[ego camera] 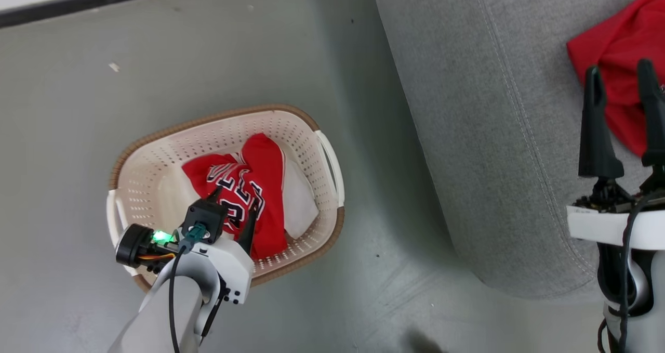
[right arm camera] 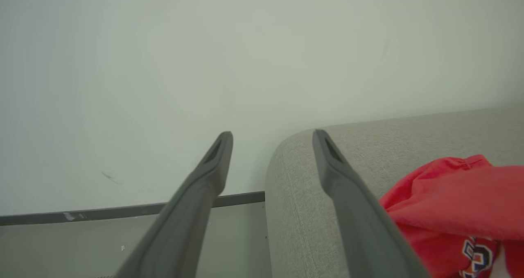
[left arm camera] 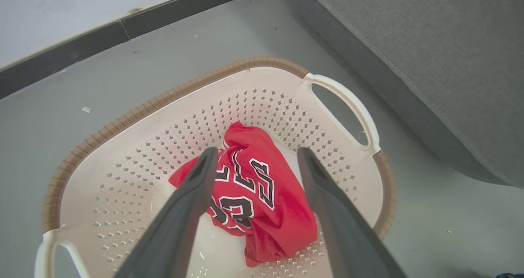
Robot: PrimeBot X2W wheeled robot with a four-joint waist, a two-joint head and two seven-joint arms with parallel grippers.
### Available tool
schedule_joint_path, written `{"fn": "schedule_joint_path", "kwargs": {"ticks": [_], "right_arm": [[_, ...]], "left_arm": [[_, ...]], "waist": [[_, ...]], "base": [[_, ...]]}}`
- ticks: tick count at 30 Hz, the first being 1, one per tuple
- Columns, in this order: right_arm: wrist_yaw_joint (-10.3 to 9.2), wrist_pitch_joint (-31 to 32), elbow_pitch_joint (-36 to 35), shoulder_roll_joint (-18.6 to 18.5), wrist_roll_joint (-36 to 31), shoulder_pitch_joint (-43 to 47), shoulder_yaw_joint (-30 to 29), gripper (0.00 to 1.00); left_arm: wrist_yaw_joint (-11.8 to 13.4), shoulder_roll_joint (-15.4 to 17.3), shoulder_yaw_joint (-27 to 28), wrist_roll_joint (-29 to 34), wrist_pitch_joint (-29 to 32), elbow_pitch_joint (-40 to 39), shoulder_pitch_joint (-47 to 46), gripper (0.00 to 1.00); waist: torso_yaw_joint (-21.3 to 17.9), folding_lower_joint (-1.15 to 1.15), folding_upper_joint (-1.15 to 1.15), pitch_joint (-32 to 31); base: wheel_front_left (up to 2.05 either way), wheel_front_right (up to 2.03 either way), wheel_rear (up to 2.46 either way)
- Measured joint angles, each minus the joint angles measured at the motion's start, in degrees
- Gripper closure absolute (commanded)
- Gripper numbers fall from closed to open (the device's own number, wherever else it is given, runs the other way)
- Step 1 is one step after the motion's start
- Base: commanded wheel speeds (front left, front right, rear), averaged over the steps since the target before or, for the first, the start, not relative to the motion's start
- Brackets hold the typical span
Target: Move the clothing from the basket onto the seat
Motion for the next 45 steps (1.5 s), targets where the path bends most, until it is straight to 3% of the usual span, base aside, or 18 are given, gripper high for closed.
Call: {"fn": "schedule_joint_path", "kwargs": {"ticks": [23,45], "right_arm": [[0.00,-0.01,1.10,-0.01,4.12,-8.65,3.90,0.00],[0.00,-0.01,2.42,-0.01,6.44,-13.26,5.16,0.00]], "left_arm": [[1.45,1.18,2.49,0.51,-1.80,8.82,-7.16,0.00],[3.48,2.98,5.54,-0.11,-3.50,14.22,-11.94,0.00]], "waist": [[-7.10,0.00,0.00,11.11],[-10.69,0.00,0.00,17.45]], "base": [[0.00,0.00,0.00],[0.00,0.00,0.00]]}}
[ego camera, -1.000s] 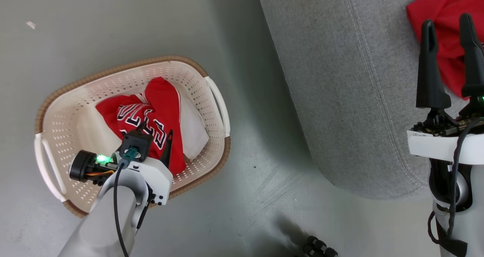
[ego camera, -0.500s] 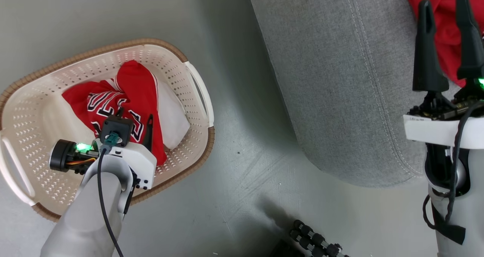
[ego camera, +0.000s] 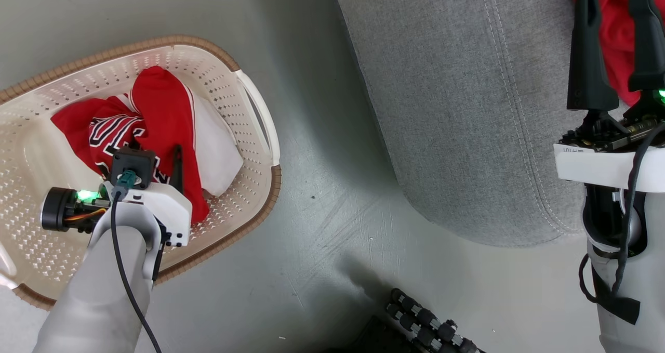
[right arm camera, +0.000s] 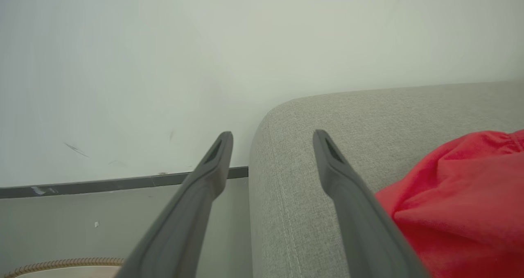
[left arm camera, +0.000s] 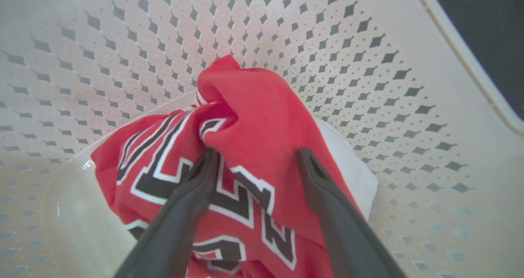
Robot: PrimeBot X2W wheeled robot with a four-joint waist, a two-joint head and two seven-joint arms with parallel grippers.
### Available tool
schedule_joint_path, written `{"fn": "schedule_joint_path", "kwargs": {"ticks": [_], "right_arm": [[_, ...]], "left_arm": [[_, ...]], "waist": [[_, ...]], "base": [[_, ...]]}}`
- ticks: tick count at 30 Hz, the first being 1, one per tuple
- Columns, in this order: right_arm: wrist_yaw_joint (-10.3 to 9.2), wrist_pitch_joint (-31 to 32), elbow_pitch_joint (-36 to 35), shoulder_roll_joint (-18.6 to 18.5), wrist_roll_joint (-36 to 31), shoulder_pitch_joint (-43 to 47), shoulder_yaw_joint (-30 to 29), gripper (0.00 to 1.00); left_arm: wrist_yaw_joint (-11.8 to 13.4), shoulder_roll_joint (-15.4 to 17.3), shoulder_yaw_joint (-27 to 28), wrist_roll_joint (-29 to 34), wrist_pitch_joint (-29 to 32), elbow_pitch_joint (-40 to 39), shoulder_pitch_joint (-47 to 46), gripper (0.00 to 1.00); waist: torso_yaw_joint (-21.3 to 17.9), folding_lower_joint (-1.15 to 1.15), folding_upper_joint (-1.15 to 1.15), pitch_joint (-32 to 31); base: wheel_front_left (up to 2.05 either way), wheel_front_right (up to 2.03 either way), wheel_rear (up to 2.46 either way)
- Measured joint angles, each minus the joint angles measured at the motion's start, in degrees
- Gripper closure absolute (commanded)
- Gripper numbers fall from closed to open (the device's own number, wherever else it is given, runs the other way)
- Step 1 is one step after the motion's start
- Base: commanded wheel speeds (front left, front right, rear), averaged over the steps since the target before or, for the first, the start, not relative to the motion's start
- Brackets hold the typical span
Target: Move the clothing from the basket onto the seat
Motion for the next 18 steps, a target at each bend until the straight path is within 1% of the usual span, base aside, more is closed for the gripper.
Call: {"fn": "schedule_joint_path", "kwargs": {"ticks": [4,5,6,7,8,9,16,18], "right_arm": [[0.00,0.00,0.16,0.00,0.01,-0.15,0.05,0.00],[0.00,0.00,0.25,0.00,0.04,-0.40,0.07,0.00],[0.01,0.00,0.27,0.00,0.09,-0.76,0.07,0.00],[0.01,0.00,0.27,0.00,0.12,-0.99,0.07,0.00],[0.01,0.00,0.31,0.00,0.16,-1.03,0.08,0.00],[0.00,0.00,0.43,0.00,0.16,-1.03,0.08,0.00],[0.01,0.00,1.62,0.00,0.52,-2.53,0.12,0.00],[0.00,0.00,1.71,0.00,0.52,-3.10,0.11,0.00]], "left_arm": [[0.41,0.08,0.37,-0.01,-0.44,1.01,-1.04,0.00],[0.41,0.09,0.38,-0.01,-0.44,1.29,-1.24,0.18],[0.41,0.09,0.38,-0.01,-0.44,1.60,-1.46,0.33],[0.41,0.09,0.37,-0.01,-0.44,1.86,-1.74,0.56],[0.41,0.11,0.36,-0.01,-0.46,1.99,-1.96,0.76],[0.41,0.13,0.36,-0.01,-0.57,2.14,-2.10,1.00],[0.30,0.36,0.38,-0.02,-1.69,2.66,-3.11,1.00],[-0.16,0.65,0.40,-0.03,-2.16,2.57,-3.11,1.00]], "waist": [[-0.28,0.00,0.00,0.79],[-0.33,0.00,0.00,0.95],[-0.37,0.00,0.00,1.10],[-0.39,0.00,0.00,1.24],[-0.42,0.00,0.00,1.37],[-0.44,0.00,0.00,1.49],[-0.28,0.00,0.00,1.46],[-0.14,0.00,0.00,1.27]], "base": [[0.00,0.00,0.00],[0.00,0.00,0.00],[0.00,0.00,0.00],[0.00,0.00,0.00],[0.00,0.00,0.00],[0.00,0.00,0.00],[0.00,0.00,0.00],[0.00,0.00,0.00]]}}
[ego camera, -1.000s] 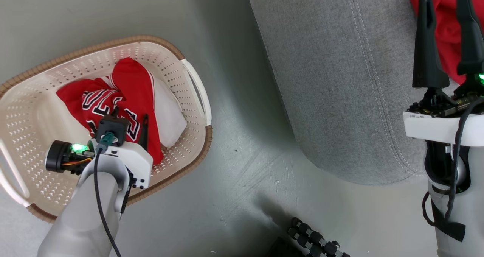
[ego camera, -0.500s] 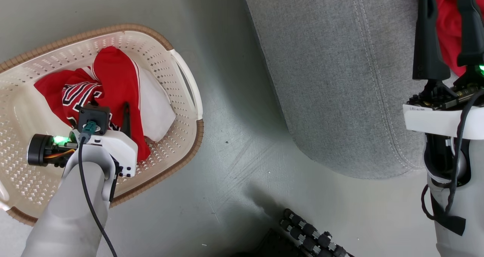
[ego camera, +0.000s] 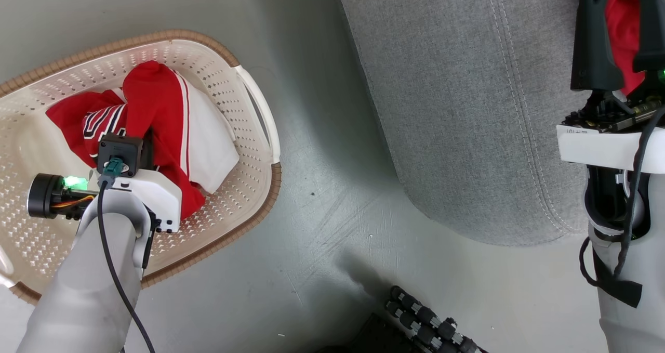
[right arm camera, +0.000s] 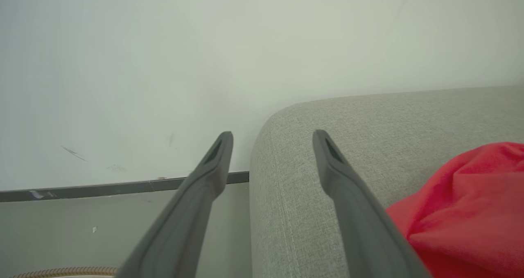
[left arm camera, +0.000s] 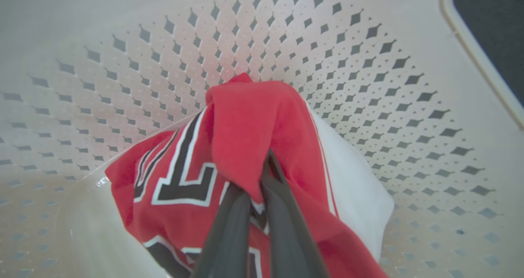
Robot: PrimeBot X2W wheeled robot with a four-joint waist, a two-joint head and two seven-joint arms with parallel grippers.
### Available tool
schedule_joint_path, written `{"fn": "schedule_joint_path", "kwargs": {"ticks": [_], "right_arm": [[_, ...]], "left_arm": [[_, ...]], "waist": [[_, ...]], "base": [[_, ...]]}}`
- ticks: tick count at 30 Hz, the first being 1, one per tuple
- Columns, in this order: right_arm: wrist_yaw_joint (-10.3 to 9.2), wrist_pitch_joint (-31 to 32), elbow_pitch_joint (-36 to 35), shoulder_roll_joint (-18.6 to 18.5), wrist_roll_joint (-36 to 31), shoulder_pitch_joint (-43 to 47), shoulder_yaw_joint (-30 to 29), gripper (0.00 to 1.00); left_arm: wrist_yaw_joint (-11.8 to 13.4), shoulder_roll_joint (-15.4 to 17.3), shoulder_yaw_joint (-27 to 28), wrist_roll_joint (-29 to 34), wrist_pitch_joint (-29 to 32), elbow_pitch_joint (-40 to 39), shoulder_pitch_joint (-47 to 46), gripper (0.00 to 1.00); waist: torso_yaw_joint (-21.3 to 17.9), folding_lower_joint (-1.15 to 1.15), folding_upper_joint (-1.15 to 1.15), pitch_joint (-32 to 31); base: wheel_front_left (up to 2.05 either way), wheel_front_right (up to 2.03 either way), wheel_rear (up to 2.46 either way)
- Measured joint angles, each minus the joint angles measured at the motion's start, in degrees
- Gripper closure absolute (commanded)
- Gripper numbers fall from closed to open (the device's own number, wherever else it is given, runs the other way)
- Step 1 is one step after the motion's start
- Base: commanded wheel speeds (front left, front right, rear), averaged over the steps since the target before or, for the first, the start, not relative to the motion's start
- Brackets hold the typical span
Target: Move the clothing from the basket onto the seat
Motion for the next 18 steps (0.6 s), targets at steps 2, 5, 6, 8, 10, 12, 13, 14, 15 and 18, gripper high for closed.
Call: {"fn": "schedule_joint_path", "kwargs": {"ticks": [2,5,6,8,10,12,13,14,15,18], "right_arm": [[0.00,0.00,0.12,0.00,0.00,-0.20,-0.03,0.00],[0.01,0.00,0.55,0.00,0.00,-0.20,-0.04,0.00],[0.00,0.00,0.69,0.00,-0.02,-0.20,-0.04,0.00],[0.00,0.00,1.18,0.00,-0.07,-0.21,-0.04,0.00],[0.01,0.00,1.65,0.00,-0.14,-0.21,-0.04,0.00],[0.00,0.00,1.96,0.00,-0.60,-0.21,-0.09,0.00],[0.00,0.00,2.09,0.00,-0.77,-0.21,-0.12,0.00],[0.01,0.00,2.22,0.00,-1.05,-0.21,-0.16,0.00],[0.00,0.00,2.38,0.00,-1.38,-0.21,-0.22,0.00],[0.01,0.00,3.14,-0.01,-2.25,-0.21,-0.33,0.00]], "left_arm": [[-0.13,0.26,-0.03,0.01,-0.40,-0.27,0.00,1.00],[-0.56,0.68,-0.07,0.01,-0.91,-1.03,0.00,1.00],[-0.88,0.75,-0.08,0.01,-1.15,-1.36,0.00,1.00],[-1.07,0.80,-0.10,0.01,-1.37,-2.27,0.01,1.00],[-1.94,0.96,-0.65,0.12,-1.59,-3.25,0.01,1.00],[-2.61,1.07,-1.35,0.40,-1.82,-4.38,0.03,1.00],[-2.98,1.09,-1.60,0.62,-1.82,-5.09,0.04,1.00],[-3.01,1.12,-1.87,0.69,-1.87,-5.78,0.04,1.00],[-3.08,1.15,-1.97,0.70,-1.89,-6.59,0.07,1.00],[-3.58,1.36,-1.99,0.73,-2.33,-9.43,0.08,1.00]], "waist": [[0.19,0.00,0.00,-0.24],[0.55,0.00,0.00,-0.69],[0.69,0.00,0.00,-0.86],[1.00,0.00,0.00,-1.25],[1.34,0.00,0.00,-1.69],[1.69,0.00,0.00,-2.18],[1.88,0.00,0.00,-2.45],[2.08,0.00,0.00,-2.74],[2.28,0.00,0.00,-3.03],[2.94,0.00,0.00,-4.01]], "base": [[0.00,0.00,0.00],[0.00,0.00,0.00],[0.00,0.00,0.00],[0.00,0.00,0.00],[0.00,0.00,0.00],[0.00,0.00,0.00],[0.00,0.00,0.00],[0.00,0.00,0.00],[0.00,0.00,0.00],[0.00,0.00,0.00]]}}
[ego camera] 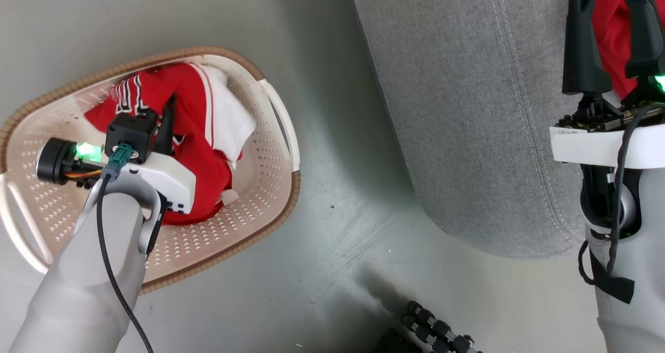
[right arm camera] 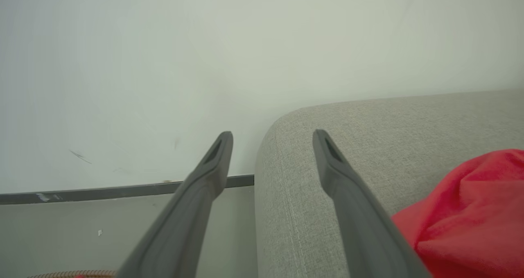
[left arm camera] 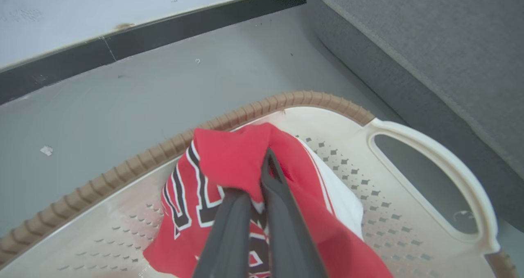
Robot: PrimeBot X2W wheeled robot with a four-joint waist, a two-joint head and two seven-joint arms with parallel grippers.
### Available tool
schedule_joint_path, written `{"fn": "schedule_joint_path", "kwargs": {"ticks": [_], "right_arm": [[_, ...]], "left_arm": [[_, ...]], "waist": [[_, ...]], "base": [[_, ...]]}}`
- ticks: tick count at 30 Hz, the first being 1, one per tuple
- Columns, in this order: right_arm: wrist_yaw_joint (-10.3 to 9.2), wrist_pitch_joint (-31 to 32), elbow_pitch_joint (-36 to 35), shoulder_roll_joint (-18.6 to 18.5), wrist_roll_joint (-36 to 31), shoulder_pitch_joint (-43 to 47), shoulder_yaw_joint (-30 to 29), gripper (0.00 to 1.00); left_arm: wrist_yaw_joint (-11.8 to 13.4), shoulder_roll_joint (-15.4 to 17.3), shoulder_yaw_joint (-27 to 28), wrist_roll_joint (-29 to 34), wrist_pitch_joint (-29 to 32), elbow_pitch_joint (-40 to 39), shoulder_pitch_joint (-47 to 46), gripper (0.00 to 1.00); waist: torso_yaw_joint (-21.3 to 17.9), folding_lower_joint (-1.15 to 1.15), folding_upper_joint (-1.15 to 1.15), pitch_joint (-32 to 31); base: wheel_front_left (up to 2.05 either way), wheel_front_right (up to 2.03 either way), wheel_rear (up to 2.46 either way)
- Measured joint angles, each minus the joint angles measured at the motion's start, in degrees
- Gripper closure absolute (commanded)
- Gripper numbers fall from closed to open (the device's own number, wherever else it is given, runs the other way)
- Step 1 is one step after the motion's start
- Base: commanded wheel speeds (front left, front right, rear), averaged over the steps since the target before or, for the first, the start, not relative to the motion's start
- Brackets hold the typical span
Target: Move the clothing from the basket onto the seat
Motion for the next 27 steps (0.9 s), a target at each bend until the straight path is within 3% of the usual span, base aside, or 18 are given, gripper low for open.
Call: {"fn": "schedule_joint_path", "kwargs": {"ticks": [18,27], "right_arm": [[-0.01,0.00,3.34,-0.09,-4.33,0.35,0.56,0.00],[-0.01,0.00,5.95,-0.20,-8.51,1.94,2.41,0.00]], "left_arm": [[-1.01,2.61,1.82,0.33,-0.08,-17.53,0.91,1.00],[-3.02,3.93,1.91,-0.12,-0.08,-23.03,2.48,1.00]], "waist": [[4.62,0.00,0.00,-8.18],[7.24,0.00,0.00,-14.39]], "base": [[0.00,0.00,0.00],[0.00,0.00,0.00]]}}
